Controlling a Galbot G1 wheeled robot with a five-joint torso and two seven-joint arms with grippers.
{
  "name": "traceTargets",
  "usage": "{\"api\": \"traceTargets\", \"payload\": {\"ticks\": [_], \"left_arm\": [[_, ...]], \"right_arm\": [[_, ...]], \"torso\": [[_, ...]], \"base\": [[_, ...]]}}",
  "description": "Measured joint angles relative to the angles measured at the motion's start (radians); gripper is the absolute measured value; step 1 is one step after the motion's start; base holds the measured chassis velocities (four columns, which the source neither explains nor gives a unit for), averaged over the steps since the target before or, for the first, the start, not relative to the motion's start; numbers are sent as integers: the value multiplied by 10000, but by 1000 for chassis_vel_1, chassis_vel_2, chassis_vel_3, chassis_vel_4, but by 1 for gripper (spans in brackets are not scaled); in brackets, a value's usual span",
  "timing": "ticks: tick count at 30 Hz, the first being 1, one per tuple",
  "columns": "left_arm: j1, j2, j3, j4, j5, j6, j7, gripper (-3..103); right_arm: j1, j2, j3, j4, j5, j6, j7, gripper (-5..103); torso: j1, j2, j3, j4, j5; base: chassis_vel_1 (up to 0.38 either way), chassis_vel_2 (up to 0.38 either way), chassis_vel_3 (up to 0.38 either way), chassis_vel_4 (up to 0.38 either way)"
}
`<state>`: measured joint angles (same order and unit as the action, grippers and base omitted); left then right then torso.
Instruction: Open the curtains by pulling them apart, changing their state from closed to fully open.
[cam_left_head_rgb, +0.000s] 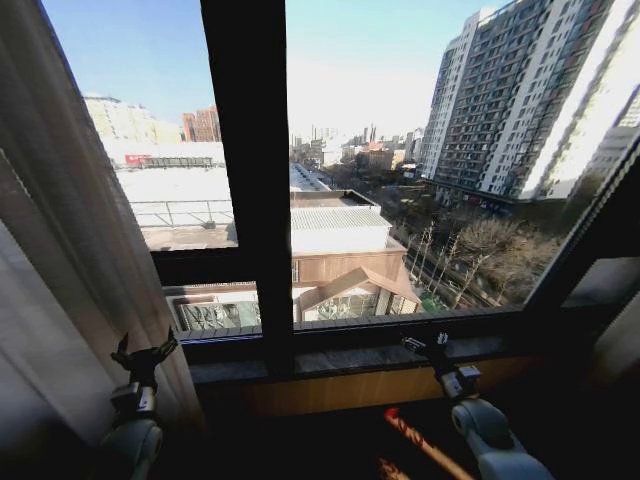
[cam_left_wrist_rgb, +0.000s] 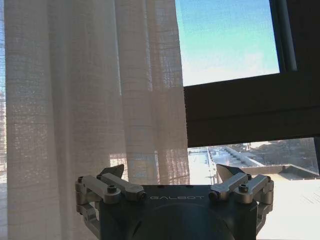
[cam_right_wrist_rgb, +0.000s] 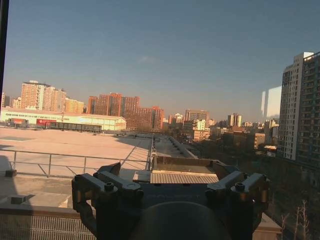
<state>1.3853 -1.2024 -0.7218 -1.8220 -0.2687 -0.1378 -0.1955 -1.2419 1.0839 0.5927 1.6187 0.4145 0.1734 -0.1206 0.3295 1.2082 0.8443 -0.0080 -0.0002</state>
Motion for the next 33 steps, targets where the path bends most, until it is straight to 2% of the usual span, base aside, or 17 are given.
{"api": "traceTargets", "payload": {"ticks": [1,3,6,10,15,19,24,27,30,31,33], "left_arm": [[-33,25,113,251,-174,-391,634,100],[-147,163,187,562,-478,-610,1064,100],[-257,376,149,763,-664,-681,1146,100],[-300,535,39,1006,-719,-722,1040,100],[-316,616,-58,1161,-575,-720,510,100],[-134,267,-29,773,-184,-339,-121,100],[-333,205,11,1037,-23,-262,-400,100],[-483,366,11,1200,-138,-252,-401,100],[-945,988,185,1604,-875,-252,74,100],[-945,988,185,1604,-875,-252,74,100],[-1416,1458,425,2021,-1485,-353,685,100]], "right_arm": [[0,0,0,0,0,0,0,100],[0,0,0,1,0,0,-1,100],[0,0,0,0,0,0,0,100],[0,0,1,1,0,0,0,100],[0,0,0,0,0,0,-1,100],[0,0,0,0,0,0,0,100],[0,-1,1,0,0,0,0,100],[0,-1,0,1,0,0,0,100],[0,0,1,0,0,0,0,100],[0,0,1,0,0,0,0,100],[0,-1,0,0,0,0,0,100]], "torso": [[0,0,0,-1,2],[0,0,0,0,-7],[1,0,0,-3,11],[1,0,0,0,-2],[1,0,0,0,2],[1,0,1,1,2],[1,0,1,0,1],[1,0,0,0,0],[3,-1,1,1,0],[3,-1,1,1,0],[3,0,1,-1,2]], "base": [[0,0,0,0],[0,0,0,0],[0,0,0,0],[0,0,0,0],[0,0,0,0],[0,0,0,0],[0,0,0,0],[0,0,0,0],[0,0,0,0],[0,0,0,0],[0,0,0,0]]}}
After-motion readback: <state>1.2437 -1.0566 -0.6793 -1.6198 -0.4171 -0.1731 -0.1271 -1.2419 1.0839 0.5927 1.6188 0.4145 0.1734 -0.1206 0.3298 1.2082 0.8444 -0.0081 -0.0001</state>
